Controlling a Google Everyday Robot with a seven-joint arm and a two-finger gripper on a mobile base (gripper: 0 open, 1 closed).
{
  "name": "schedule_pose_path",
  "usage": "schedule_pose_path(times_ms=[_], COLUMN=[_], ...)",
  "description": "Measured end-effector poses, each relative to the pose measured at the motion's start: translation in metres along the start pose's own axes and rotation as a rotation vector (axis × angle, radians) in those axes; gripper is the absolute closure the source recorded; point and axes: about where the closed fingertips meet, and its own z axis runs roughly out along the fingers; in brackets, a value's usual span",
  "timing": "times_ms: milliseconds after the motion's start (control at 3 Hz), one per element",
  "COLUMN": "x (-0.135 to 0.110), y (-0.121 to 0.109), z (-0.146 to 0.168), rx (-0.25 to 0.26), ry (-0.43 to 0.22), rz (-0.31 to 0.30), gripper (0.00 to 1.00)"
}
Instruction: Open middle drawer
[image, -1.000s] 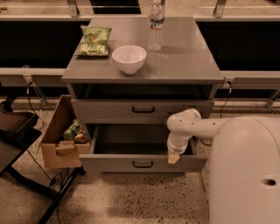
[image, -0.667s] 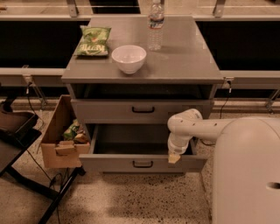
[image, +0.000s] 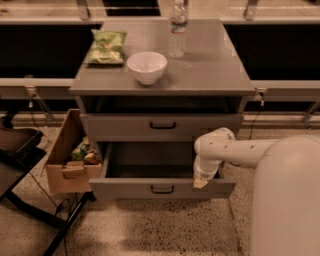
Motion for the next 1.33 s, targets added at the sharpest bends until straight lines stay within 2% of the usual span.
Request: schedule_pose_path(times_ms=[1000, 1333], x=[0.0000, 0.0000], y=[0.0000, 0.0001], z=[0.0000, 0.0001], rx=[0.000, 0.000], ry=[0.000, 0.000], rz=[0.000, 0.000], gripper=[0.15, 0.00])
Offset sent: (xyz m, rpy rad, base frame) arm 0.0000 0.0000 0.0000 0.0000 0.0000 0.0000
